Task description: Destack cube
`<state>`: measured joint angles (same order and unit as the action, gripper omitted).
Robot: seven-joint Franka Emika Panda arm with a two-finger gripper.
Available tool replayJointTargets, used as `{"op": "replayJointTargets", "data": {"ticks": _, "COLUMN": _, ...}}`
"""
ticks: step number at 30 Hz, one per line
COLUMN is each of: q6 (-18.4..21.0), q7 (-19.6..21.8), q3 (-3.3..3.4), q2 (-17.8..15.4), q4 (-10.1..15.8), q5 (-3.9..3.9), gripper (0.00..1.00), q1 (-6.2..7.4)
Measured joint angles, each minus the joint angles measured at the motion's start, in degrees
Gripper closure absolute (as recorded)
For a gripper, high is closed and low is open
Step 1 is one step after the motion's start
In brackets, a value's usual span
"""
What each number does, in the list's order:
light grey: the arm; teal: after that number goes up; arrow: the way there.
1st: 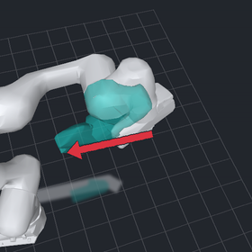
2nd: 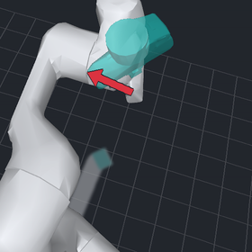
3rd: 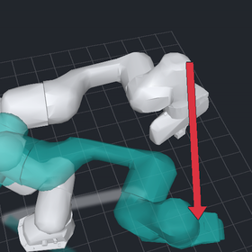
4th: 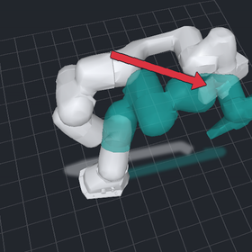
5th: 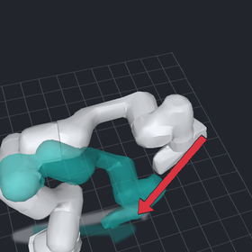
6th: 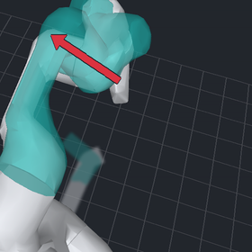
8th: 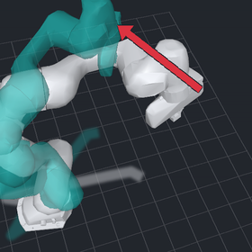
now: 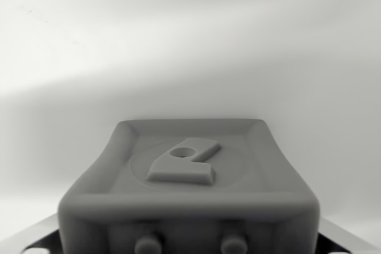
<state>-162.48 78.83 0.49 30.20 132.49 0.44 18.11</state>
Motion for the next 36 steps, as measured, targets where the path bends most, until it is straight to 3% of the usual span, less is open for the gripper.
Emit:
{"op": "replayJointTargets", "data": {"ticks": 28, "q6": 0.03, "q7": 0.0, "q3": 0.0, "q2": -0.06, "q4": -0.01, "q5": 0.0, "gripper": 0.0, "q1": 0.0}}
{"op": "replayJointTargets", "data": {"ticks": 36, "q6": 0.86, "q7": 0.0, "q3": 0.0, "q2": -1.52, "q4": 0.4, "q5": 0.0, "gripper": 0.0, "q1": 0.0}}
